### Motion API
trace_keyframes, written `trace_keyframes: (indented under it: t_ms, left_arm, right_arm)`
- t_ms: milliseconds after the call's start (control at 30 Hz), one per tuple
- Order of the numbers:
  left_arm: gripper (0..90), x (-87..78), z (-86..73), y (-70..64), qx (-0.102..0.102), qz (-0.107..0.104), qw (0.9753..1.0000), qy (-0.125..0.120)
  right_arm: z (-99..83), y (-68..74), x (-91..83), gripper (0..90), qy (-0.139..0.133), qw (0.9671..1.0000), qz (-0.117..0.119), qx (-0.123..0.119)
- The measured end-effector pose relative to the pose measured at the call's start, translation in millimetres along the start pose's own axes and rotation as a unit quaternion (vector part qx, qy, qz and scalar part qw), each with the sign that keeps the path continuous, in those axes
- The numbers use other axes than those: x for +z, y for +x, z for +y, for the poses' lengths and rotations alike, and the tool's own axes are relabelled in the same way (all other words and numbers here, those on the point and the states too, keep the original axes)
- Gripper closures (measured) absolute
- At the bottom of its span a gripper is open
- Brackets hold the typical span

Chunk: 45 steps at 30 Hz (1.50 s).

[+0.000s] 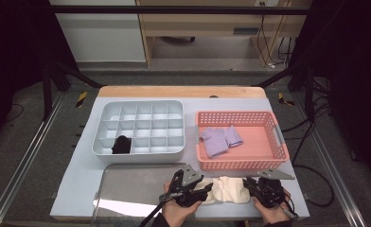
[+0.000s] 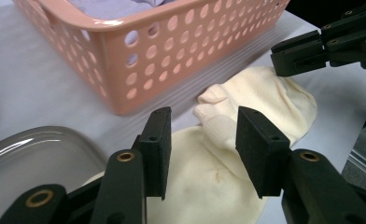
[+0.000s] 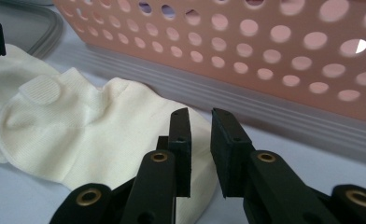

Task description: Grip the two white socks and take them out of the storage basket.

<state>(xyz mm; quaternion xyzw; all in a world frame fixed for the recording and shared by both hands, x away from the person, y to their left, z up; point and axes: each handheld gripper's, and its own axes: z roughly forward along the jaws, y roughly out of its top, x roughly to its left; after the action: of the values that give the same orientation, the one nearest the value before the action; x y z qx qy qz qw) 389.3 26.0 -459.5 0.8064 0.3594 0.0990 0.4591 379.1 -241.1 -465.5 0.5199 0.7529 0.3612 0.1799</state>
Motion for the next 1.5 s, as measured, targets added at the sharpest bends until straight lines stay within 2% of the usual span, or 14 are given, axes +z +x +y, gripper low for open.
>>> trace_keyframes:
  t_ms: [233, 367, 467, 533, 733, 833, 900, 933, 1000, 1033, 1133, 1267, 1400, 1500]
  left_arm:
    - [56.1, 13.1, -4.0, -5.7, -0.001, 0.002, 0.9998, 0.018]
    - [64.4, 17.8, -5.6, -6.2, -0.002, 0.002, 0.9996, 0.029]
    - [73.3, 22.8, -7.5, -7.5, -0.004, 0.005, 0.9989, 0.047]
    - [77.9, 24.2, -8.0, -7.5, 0.002, 0.01, 0.9985, 0.053]
    - [89.6, 20.8, -6.5, -6.1, 0.005, 0.006, 0.9988, 0.048]
    - [89.6, 18.2, -4.9, -5.1, 0.005, 0.001, 0.9991, 0.042]
    - [87.9, 18.5, -5.0, -4.7, 0.002, -0.003, 0.9992, 0.04]
    - [78.0, 20.2, -5.3, -4.4, -0.005, -0.01, 0.9993, 0.035]
    - [64.4, 21.9, -5.9, -5.0, -0.004, -0.01, 0.9995, 0.029]
    - [60.4, 23.2, -6.4, -5.5, -0.004, -0.006, 0.9995, 0.029]
    - [57.4, 26.8, -7.9, -4.9, -0.014, -0.006, 0.9992, 0.035]
    - [66.3, 29.3, -9.7, -6.8, -0.016, -0.006, 0.9989, 0.043]
    - [82.9, 28.4, -9.3, -7.4, -0.009, 0.0, 0.999, 0.044]
    - [86.3, 24.0, -7.2, -6.9, -0.009, -0.005, 0.9993, 0.037]
  right_arm:
    - [-1.4, -1.8, 0.6, 79.4, 0.009, 0.9999, -0.006, 0.006]
    - [-3.2, -3.0, 3.4, 82.9, 0.025, 0.9996, -0.01, 0.009]
    - [-3.6, -3.0, 5.7, 88.2, 0.035, 0.9993, -0.008, 0.009]
    - [-3.2, -2.4, 5.5, 89.3, 0.036, 0.9993, -0.008, 0.009]
    - [-1.7, -1.4, 1.7, 90.0, 0.033, 0.9994, -0.008, 0.01]
    - [1.0, 0.3, -5.3, 90.0, 0.014, 0.9998, -0.006, 0.009]
    - [1.4, 0.7, -5.7, 90.0, 0.012, 0.9999, -0.006, 0.009]
    - [0.9, 0.8, -4.3, 89.9, 0.017, 0.9998, -0.005, 0.008]
    - [-0.5, -0.1, -1.3, 89.5, 0.022, 0.9997, -0.005, 0.008]
    - [-1.1, -0.4, -0.1, 89.2, 0.024, 0.9997, -0.005, 0.008]
    - [-2.5, -2.0, 3.0, 85.5, 0.025, 0.9996, -0.007, 0.009]
    - [-3.7, -1.8, 6.5, 85.7, 0.033, 0.9994, -0.006, 0.006]
    - [-2.8, -0.9, 6.5, 89.7, 0.035, 0.9994, -0.006, 0.006]
    - [-1.9, -1.0, 4.1, 90.0, 0.03, 0.9995, -0.005, 0.006]
